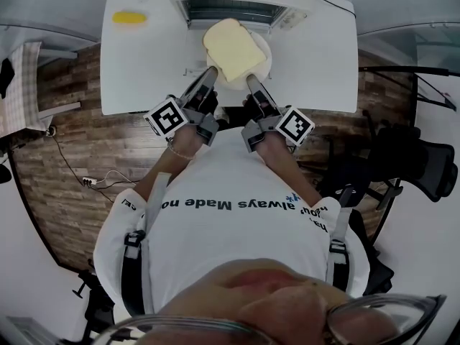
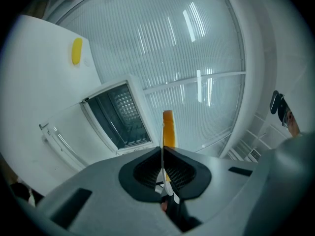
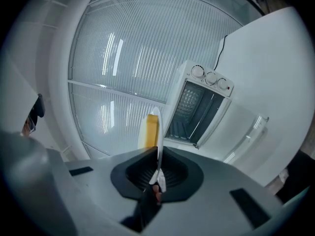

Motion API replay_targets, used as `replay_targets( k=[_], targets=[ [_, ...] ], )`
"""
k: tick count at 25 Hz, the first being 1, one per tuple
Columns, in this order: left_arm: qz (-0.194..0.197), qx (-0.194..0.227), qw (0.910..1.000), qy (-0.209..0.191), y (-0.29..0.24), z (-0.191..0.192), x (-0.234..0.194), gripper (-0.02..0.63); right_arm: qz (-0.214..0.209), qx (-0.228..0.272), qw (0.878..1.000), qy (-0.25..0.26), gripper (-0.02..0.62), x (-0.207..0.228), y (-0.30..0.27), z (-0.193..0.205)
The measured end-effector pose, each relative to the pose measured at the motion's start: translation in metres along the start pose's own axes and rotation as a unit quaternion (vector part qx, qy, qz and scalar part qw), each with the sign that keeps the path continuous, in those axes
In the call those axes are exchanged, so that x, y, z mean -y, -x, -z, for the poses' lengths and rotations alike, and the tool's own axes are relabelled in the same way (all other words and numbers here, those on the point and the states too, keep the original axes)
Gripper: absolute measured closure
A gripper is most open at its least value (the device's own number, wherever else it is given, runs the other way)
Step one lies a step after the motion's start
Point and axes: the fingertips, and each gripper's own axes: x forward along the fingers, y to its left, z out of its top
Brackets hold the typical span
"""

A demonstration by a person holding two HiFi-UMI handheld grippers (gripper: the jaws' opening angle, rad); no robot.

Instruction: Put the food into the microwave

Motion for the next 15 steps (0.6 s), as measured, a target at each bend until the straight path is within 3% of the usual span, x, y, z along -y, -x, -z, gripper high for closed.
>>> replay_targets(
  k=[6,15],
  targets=[
    [-0.003,0.002,0.9998,-0.019,-0.055,-0.013,-0.004,0.588,-0.008,-0.006,1.0,-0.008,0.572,0.014,-0.027,-0.049],
    [0.007,0.012,0.9995,-0.029,-0.071,-0.019,0.009,0.588,-0.018,-0.005,1.0,0.0,0.573,0.007,-0.032,-0.068]
  ],
)
